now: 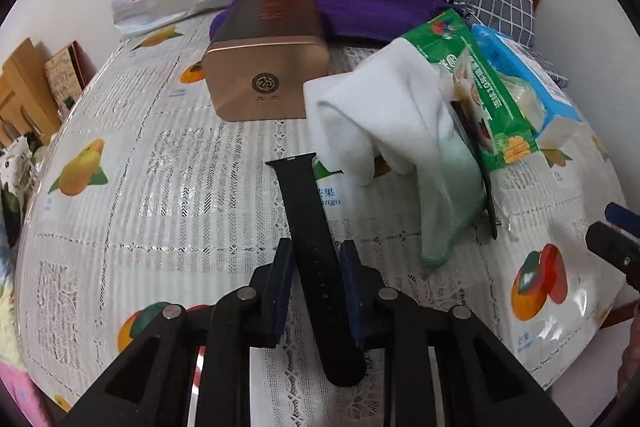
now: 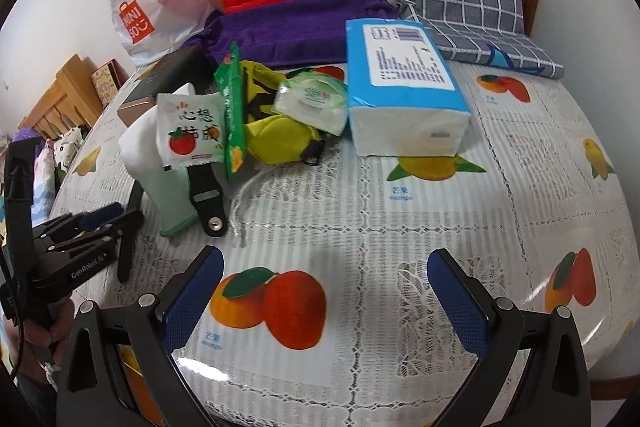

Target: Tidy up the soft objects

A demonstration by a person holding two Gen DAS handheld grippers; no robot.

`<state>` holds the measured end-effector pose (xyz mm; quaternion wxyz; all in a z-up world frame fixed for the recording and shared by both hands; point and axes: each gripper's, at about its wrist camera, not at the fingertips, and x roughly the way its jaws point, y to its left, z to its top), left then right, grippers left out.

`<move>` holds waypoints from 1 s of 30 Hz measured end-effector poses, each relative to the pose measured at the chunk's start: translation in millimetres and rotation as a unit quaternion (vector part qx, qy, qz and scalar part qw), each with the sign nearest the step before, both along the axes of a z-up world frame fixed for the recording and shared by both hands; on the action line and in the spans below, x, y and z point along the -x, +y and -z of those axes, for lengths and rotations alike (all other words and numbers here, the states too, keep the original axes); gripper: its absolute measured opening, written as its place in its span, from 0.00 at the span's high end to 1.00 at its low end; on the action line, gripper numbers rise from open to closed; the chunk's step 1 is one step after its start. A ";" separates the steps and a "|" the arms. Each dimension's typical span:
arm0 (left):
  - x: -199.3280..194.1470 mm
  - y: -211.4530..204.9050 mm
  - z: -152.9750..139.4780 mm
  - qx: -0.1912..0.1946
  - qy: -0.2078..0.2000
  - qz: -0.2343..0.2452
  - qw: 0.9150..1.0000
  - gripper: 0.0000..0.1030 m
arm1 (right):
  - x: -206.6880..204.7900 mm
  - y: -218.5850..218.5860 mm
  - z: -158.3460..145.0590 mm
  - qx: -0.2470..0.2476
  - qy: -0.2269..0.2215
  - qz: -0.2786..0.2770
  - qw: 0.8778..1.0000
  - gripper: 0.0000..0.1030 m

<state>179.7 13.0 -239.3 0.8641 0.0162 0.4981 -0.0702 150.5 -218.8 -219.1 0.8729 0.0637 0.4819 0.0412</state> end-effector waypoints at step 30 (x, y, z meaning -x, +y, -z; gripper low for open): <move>-1.4 17.7 0.0 -0.026 -0.011 -0.040 0.999 0.80 | -75.7 52.3 -10.1 -0.026 -0.060 -0.094 0.993 0.58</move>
